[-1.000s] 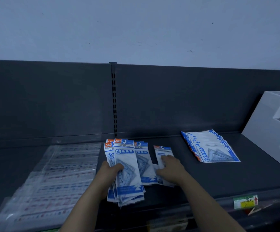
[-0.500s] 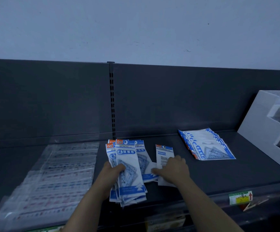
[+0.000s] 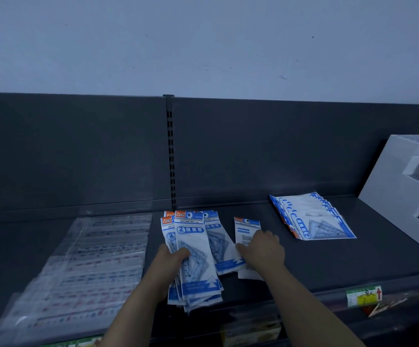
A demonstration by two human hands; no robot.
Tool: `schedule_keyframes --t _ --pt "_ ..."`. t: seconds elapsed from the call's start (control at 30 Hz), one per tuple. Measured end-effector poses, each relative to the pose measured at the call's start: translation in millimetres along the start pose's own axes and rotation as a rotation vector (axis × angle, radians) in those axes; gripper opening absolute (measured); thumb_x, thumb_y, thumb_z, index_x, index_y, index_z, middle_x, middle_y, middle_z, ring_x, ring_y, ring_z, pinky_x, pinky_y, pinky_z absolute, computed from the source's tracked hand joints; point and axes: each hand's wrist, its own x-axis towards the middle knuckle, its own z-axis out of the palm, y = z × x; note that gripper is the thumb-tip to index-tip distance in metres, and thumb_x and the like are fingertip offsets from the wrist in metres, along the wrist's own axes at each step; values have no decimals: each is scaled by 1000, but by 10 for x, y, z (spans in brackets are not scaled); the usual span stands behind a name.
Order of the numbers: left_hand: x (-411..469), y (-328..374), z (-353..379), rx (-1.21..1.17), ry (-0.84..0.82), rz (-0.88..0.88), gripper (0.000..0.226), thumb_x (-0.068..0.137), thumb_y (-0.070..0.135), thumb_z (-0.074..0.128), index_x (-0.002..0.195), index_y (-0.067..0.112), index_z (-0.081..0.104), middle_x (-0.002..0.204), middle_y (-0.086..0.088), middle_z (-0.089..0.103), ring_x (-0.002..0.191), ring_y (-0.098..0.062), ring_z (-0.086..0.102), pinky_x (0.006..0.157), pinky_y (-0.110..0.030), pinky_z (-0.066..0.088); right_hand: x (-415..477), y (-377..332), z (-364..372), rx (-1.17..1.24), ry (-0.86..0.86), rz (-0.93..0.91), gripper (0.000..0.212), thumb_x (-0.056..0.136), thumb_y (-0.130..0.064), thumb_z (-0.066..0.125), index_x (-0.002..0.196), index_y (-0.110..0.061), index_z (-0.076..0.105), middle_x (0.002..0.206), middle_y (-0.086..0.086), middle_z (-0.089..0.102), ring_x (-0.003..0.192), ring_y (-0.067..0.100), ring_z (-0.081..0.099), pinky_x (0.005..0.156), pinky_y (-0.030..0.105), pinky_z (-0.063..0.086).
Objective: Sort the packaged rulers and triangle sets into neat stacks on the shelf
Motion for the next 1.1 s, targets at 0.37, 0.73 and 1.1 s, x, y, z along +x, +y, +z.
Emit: schedule_keyframes --t 0.37,0.73,1.1 --pt "52 -11 -2 24 -3 -11 30 89 11 60 117 5 52 106 -15 68 89 -30 69 69 -38 56 123 -8 -2 200 -116 194 81 69 -47 77 131 -12 39 133 13 40 124 30 38 98 38 39" --pt "109 112 44 9 4 65 26 90 11 59 113 8 49 108 -14 65 95 -30 66 85 -49 55 182 171 -327 722 -175 157 9 82 -11 69 90 -9 65 87 9 70 74 21 66 65 33 55" --pt "96 125 303 82 -68 95 28 97 17 51 119 14 34 108 -4 57 93 -19 60 77 -36 52 -170 -518 -338 856 -487 -118 22 95 -23 51 95 -13 71 91 4 65 79 14 59 68 26 45"
